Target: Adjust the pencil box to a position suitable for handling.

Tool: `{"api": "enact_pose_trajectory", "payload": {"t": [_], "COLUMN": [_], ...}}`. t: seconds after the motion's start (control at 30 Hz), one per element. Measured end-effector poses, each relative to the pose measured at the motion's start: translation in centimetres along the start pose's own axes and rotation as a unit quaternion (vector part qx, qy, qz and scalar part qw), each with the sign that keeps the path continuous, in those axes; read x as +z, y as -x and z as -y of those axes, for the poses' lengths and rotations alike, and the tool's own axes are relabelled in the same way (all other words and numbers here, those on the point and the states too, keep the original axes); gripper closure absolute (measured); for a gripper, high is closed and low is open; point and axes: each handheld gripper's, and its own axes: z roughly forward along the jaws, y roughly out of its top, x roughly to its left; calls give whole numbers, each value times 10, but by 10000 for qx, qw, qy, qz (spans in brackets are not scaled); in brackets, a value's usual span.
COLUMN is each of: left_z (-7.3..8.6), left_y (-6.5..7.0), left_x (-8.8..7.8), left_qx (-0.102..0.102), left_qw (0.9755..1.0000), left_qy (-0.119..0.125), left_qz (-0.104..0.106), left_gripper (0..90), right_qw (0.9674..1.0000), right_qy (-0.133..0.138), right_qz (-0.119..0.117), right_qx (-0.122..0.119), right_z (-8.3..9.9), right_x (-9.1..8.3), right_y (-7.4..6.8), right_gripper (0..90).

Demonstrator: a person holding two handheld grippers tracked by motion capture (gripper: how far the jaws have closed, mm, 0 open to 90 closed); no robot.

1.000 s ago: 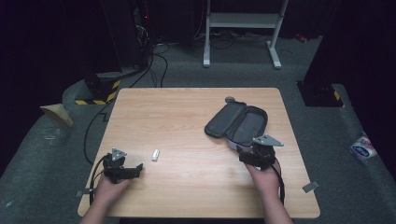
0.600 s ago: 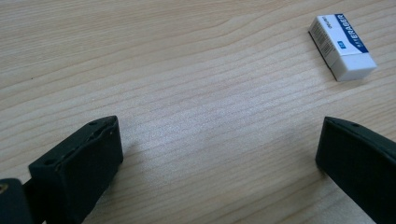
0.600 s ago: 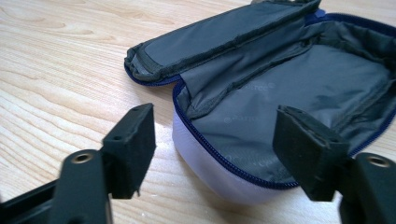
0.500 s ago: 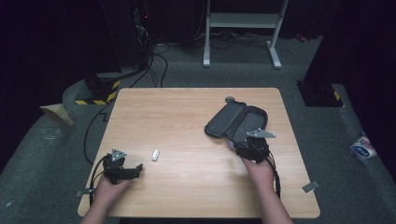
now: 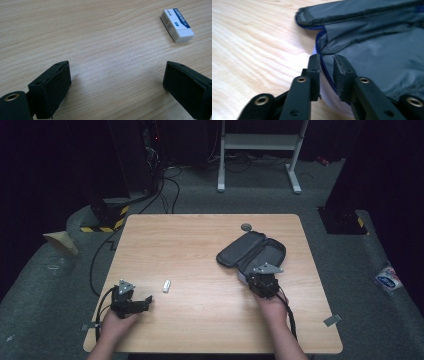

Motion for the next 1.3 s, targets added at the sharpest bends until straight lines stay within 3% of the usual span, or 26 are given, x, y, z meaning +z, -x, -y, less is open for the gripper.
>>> {"api": "enact_pose_trajectory", "payload": {"t": [0.23, 0.37, 0.53, 0.57, 0.63, 0.73, 0.83, 0.9, 0.97, 1.1, 1.3], "left_z": [0, 0, 0, 0, 0, 0, 0, 0, 1, 2, 0], "left_y": [0, 0, 0, 0, 0, 0, 0, 0, 0, 2, 8], "left_x": [0, 0, 0, 0, 0, 0, 0, -1, -2, -7, -17], "left_qx": [-15, -8, -6, -5, -3, -1, -20, 10, 31, 62, -28], "left_qw": [10000, 10000, 10000, 10000, 10000, 10000, 10000, 10000, 10000, 9999, 9989], "left_qy": [21, 23, 22, 24, 24, 26, 39, 55, 90, 139, 459], "left_qz": [-8, 1, 0, -2, -4, -5, -2, 7, 8, -79, 10], "left_gripper": [110, 111, 111, 111, 110, 111, 115, 144, 172, 290, 431], "right_qw": [9992, 9978, 9971, 9979, 9985, 9979, 9951, 9915, 9890, 9873, 9883], "right_qy": [154, 258, 481, 545, 536, 491, 328, 227, 193, 153, -52], "right_qz": [-316, -524, -512, -275, -25, 387, 833, 1115, 1188, 1208, 1076], "right_qx": [-168, -326, -284, -213, -97, 168, 424, 625, 857, 1018, 1079], "right_z": [8, 8, 3, 1, 2, 5, 10, 12, 14, 10, 10], "right_x": [0, -1, -15, -24, -29, -36, -37, -35, -32, -25, -11], "right_y": [-37, -57, -59, -47, -30, 5, 41, 62, 80, 93, 99], "right_gripper": [794, 733, 639, 599, 586, 564, 532, 514, 516, 543, 775]}}
